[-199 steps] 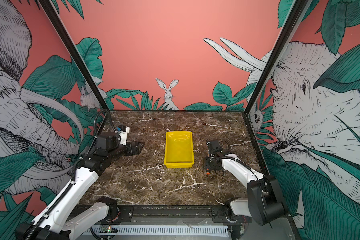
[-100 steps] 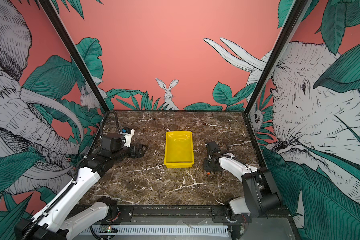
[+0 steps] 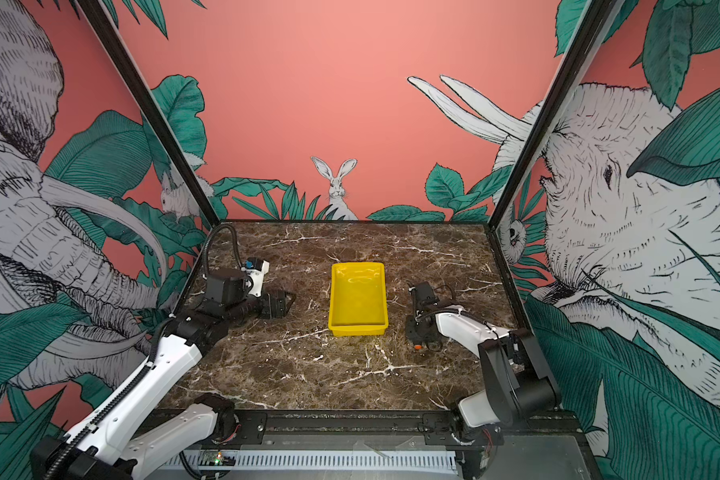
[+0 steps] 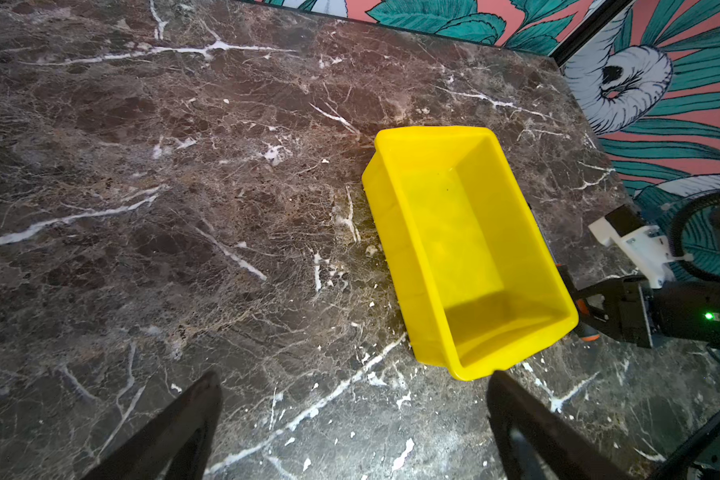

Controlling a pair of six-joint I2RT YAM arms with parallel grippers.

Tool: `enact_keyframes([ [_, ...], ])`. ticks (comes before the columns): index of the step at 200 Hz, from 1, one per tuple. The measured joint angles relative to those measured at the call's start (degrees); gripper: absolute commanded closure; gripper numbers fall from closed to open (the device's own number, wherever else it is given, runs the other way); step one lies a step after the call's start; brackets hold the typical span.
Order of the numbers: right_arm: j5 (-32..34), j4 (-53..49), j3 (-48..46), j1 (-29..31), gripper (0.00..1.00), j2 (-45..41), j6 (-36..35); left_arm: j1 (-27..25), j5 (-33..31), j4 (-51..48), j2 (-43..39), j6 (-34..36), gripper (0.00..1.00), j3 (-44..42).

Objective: Put the screwdriver in the bin
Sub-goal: 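Lower the right gripper and close it on the screwdriver handle, then lift the screwdriver with the right gripper and carry it over the yellow bin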

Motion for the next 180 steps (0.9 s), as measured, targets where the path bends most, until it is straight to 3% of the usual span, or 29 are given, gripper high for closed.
enact_keyframes([
  [81,0.5,-5.0,2.1,0.0,0.83,-2.2,-3.0,0.0,-1.1,-0.1,-1.8,-0.5,0.0,-1.3],
  [180,3.0,-17.3,17.2,0.7,0.84,-10.4,-8.1,0.0,-3.5,-1.9,-4.7,0.1,0.0,-1.3],
])
